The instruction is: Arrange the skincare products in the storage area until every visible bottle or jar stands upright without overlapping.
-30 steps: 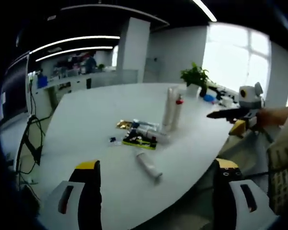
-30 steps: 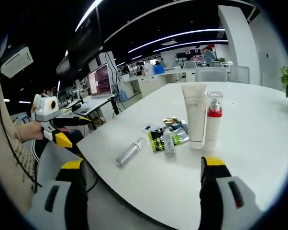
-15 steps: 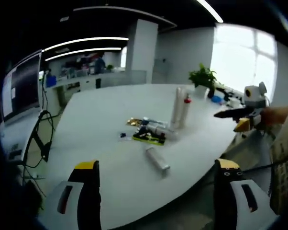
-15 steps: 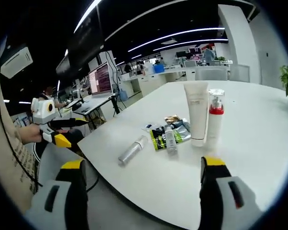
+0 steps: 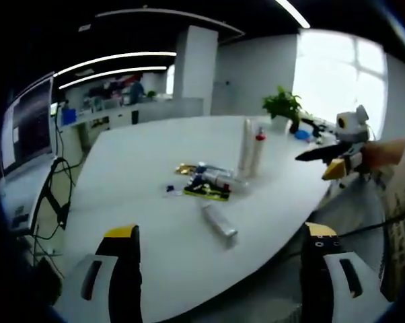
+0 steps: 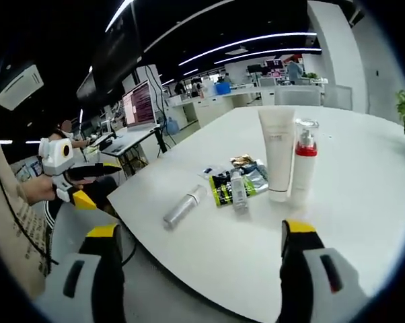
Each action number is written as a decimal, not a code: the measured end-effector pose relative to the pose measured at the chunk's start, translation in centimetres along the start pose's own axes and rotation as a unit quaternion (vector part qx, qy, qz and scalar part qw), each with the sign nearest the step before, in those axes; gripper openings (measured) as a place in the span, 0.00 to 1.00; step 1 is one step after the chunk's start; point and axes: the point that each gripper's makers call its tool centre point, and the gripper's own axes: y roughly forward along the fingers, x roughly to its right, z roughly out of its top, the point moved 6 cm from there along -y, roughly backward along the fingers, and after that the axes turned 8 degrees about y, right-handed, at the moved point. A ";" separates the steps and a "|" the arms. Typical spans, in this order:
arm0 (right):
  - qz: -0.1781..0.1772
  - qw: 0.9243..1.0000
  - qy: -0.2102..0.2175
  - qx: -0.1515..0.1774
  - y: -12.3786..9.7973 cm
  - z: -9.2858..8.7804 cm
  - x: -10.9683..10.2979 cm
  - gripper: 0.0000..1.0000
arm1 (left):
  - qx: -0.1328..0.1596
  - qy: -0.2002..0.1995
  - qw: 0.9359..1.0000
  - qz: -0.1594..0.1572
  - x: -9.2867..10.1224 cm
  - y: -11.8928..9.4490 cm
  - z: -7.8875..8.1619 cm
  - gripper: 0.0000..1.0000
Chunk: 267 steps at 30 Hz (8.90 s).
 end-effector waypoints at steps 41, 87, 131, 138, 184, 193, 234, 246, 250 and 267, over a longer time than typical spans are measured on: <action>0.012 0.996 -0.074 -0.054 10.8 2.1 1.7 0.84 | -0.006 -0.016 1.000 0.001 -0.5 0.2 -0.4 0.97; -0.116 0.979 -0.145 -0.083 17.8 1.0 6.7 0.23 | -0.013 -0.033 0.999 -0.010 -0.4 0.5 -0.3 0.96; -0.003 0.996 0.092 -0.001 13.6 2.0 1.9 0.19 | 0.006 -0.077 0.997 -0.019 -0.7 -0.1 0.3 0.96; 0.066 0.991 0.116 0.009 12.8 1.9 -0.8 0.19 | 0.007 -0.075 0.997 -0.020 -0.5 -0.5 0.7 0.97; 0.425 0.877 0.217 0.064 6.4 4.1 -13.9 0.19 | 0.184 -0.238 0.946 -0.120 1.5 -3.5 8.1 0.61; 0.440 0.871 0.208 0.067 5.8 4.2 -13.5 0.19 | 0.182 -0.261 0.937 -0.142 2.1 -3.0 8.4 0.46; 0.454 0.871 0.185 0.049 5.3 3.9 -14.5 0.21 | 0.185 -0.249 0.941 -0.138 2.5 -3.3 8.2 0.17; 0.436 0.884 0.160 0.050 5.5 3.8 -14.4 0.24 | 0.182 -0.257 0.938 -0.145 2.5 -3.0 8.3 0.15; 0.435 0.886 0.152 0.049 5.5 4.0 -14.4 0.25 | 0.180 -0.251 0.940 -0.147 2.5 -3.0 8.4 0.15; 0.377 0.921 0.071 0.061 3.3 6.1 -11.1 0.42 | 0.131 -0.091 0.979 -0.131 3.0 -2.3 9.3 0.15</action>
